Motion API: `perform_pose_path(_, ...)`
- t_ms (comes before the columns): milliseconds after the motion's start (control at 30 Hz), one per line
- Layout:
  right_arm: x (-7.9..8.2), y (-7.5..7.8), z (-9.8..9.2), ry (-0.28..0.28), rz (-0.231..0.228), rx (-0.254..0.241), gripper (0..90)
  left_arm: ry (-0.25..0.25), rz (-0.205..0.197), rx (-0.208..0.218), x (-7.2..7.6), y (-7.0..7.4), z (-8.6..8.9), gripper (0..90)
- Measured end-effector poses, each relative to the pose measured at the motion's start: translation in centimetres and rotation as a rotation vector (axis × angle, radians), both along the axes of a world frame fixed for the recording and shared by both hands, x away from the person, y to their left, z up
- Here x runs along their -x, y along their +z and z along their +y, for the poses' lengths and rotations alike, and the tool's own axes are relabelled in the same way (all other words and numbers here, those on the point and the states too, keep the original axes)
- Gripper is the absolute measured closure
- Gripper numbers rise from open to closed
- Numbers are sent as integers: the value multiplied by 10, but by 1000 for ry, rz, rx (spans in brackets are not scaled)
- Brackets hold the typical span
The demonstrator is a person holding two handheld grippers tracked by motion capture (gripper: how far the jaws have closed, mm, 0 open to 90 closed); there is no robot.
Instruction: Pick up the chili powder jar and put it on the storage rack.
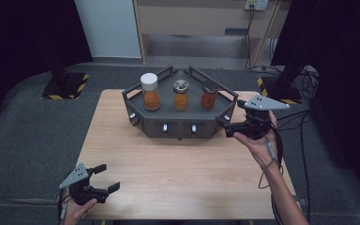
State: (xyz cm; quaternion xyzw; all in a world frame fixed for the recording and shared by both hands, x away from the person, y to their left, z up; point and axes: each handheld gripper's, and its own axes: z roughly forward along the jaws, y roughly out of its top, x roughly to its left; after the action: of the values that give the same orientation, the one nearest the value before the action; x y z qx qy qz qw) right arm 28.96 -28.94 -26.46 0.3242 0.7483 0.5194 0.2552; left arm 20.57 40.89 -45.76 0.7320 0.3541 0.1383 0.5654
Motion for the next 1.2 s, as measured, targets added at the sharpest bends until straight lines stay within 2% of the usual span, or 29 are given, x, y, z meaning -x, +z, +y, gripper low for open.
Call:
perform_pose_path(233,29,-23,-14,-3,10,-12,28,6,0,1,0,0,0,9)
perform_pose_path(567,56,-46,-27,-5,35,-10,32,8,1,1,1,0,0,10)
perform_pose_path(633,64,-52,-28,-21,26,7,33,8,1,2,0,0,0,9)
perform_pose_path(733,73,-61,-33,-26,26,-2,34,7,3,1,0,0,0,10)
perform_pose_path(833,77,-67,-38,-30,41,-11,30,7,2,1,0,0,0,9)
perform_pose_path(1133,93,-86,-48,-46,38,-25,32,9,1,-4,1,0,0,10)
perform_pose_path(1200,95,-93,-52,-44,54,-36,32,7,2,-6,0,0,0,10)
